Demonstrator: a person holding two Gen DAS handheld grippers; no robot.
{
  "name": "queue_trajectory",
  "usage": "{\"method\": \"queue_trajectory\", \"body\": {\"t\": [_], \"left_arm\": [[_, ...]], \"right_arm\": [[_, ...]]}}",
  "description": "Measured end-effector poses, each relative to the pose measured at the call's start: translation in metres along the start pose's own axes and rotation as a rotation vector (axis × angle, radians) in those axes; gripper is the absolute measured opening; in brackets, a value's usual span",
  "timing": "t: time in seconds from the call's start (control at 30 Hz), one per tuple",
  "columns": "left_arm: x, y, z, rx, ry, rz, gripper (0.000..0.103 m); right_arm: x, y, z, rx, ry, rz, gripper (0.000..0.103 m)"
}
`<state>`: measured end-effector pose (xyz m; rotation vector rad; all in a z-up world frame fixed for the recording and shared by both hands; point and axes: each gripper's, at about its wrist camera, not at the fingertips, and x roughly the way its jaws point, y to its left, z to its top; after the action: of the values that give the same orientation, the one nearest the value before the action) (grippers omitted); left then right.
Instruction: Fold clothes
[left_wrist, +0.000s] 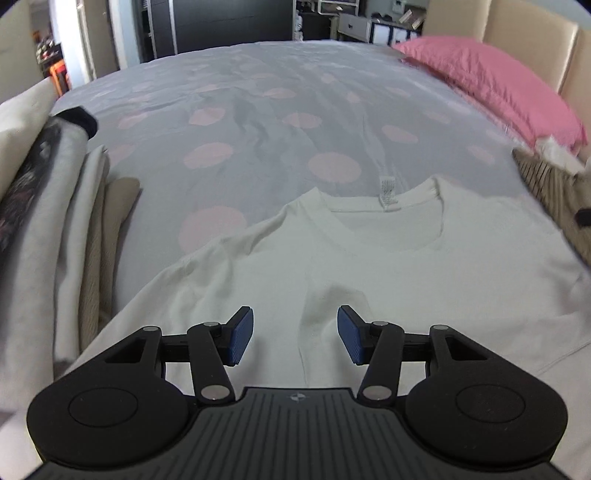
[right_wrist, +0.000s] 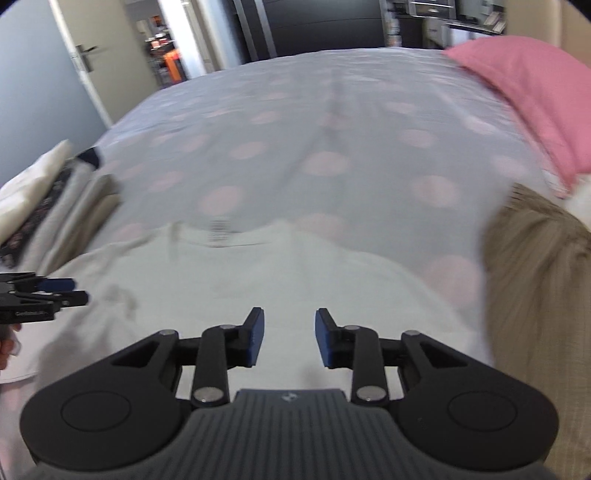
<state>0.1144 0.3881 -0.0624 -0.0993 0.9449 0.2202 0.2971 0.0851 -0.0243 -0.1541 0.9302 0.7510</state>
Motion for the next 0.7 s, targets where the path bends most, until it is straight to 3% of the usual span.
{"method": "queue_trajectory", "body": {"t": [0.17,0.4,0.5,0.53,0.6,0.7], "left_arm": [[0.022,-0.001,-0.004,0.015,0.006,-0.004,0.046],[0.025,-0.009,-0.013,0.015,-0.042,-0.051,0.014],[0.026,-0.013,-0.013,0.021,-0.048,-0.054,0.006],[0.025,-0.014,-0.014,0.015,-0.051,-0.06,0.005],[0.023,-0.013,-0.014,-0.009,-0.059,-0.079,0.003],[0.012,-0.014,-0.015,-0.013,-0.085,-0.085,0.002]], "right_arm": [[0.007,-0.054,-0.005,0.062,0.037,-0.123,0.034],[0.049,-0.095,-0.012,0.138,0.073,-0.217,0.038],[0.064,-0.104,-0.011,0.175,0.068,-0.234,0.037],[0.067,-0.108,-0.012,0.196,0.068,-0.221,0.034],[0.07,-0.111,-0.014,0.226,0.075,-0.176,0.007],[0.064,-0.101,-0.012,0.174,0.046,-0.191,0.006]]}}
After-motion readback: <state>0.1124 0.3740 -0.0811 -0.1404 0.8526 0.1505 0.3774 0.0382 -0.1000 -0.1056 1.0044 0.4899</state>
